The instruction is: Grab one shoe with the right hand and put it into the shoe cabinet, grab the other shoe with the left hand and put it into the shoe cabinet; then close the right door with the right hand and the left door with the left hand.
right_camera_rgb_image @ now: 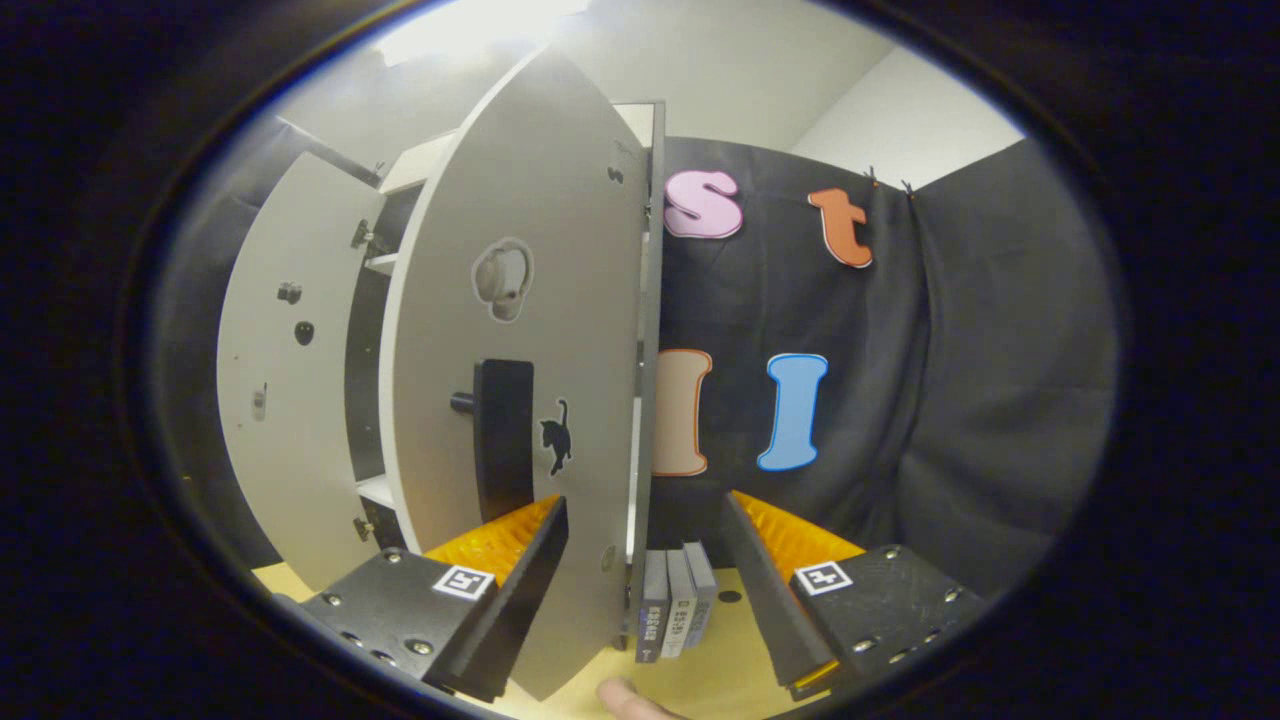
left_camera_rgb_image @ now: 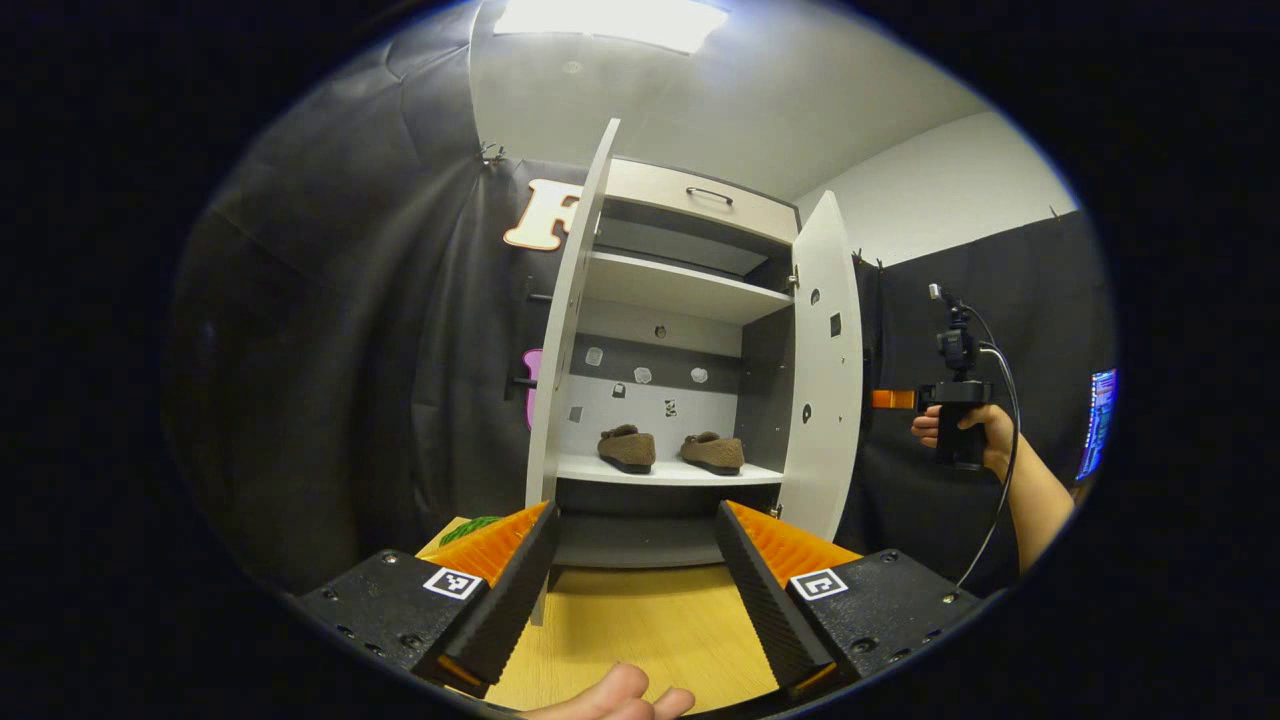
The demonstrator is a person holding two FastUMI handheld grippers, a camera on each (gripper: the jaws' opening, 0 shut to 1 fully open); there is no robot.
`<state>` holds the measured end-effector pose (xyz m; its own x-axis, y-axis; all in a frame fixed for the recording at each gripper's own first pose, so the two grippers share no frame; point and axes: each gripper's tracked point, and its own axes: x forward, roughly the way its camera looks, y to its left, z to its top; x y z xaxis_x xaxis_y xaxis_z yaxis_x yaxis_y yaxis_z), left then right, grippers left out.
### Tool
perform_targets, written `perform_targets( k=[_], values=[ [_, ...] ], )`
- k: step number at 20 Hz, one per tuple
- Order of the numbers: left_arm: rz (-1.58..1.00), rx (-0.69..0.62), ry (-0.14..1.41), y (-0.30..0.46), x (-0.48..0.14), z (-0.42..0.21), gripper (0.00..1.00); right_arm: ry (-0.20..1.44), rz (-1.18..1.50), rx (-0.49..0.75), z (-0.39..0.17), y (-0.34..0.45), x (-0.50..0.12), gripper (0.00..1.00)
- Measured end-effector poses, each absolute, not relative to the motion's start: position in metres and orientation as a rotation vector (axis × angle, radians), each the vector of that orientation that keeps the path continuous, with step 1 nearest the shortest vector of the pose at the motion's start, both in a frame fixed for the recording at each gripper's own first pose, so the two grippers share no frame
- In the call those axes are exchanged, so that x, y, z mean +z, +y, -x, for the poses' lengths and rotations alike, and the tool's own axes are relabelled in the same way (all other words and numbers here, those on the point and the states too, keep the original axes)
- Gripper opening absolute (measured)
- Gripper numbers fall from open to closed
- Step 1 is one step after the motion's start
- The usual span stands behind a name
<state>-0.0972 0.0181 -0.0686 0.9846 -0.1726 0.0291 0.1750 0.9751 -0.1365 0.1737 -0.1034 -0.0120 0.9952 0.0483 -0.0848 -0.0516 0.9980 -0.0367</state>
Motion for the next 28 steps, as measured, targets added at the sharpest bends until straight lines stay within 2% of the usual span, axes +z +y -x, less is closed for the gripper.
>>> perform_targets(
  k=[1,5,6,7,8,13,15,19,23,26,28],
  values=[
    [0.142,-0.175,-0.014,0.02,-0.07,0.097,0.96,0.083,0.023,0.05,-0.175,-0.099,-0.014,0.94],
    [0.141,-0.162,-0.008,0.027,-0.073,0.093,0.96,0.066,0.029,0.055,-0.179,-0.083,-0.014,0.91],
    [0.144,-0.161,-0.008,0.027,-0.073,0.092,0.96,0.062,0.038,0.052,-0.18,-0.078,-0.013,0.94],
    [0.147,-0.163,-0.008,0.026,-0.073,0.091,0.96,0.061,0.04,0.049,-0.181,-0.073,-0.014,0.91],
    [0.147,-0.163,-0.007,0.026,-0.073,0.09,0.96,0.061,0.044,0.057,-0.182,-0.065,-0.015,0.94],
    [0.121,-0.155,-0.009,0.027,-0.071,0.094,0.96,0.086,0.04,0.197,-0.174,-0.005,-0.026,0.93],
    [0.109,-0.141,-0.017,0.035,-0.068,0.096,0.96,0.059,0.066,0.201,-0.168,0.002,-0.022,0.98],
    [0.079,-0.104,-0.014,0.055,-0.07,0.093,0.96,0.039,0.084,0.238,-0.149,0.021,-0.023,0.98],
    [0.084,-0.046,0.004,0.088,-0.073,0.082,0.96,0.034,0.078,0.232,-0.129,0.025,-0.025,0.98],
    [0.085,-0.063,-0.005,0.108,-0.07,0.075,0.96,0.084,-0.035,0.227,-0.111,0.03,-0.036,0.97],
    [0.065,-0.023,-0.016,0.14,-0.067,0.068,0.92,0.081,-0.014,0.173,-0.101,0.023,-0.046,0.96]
  ],
)
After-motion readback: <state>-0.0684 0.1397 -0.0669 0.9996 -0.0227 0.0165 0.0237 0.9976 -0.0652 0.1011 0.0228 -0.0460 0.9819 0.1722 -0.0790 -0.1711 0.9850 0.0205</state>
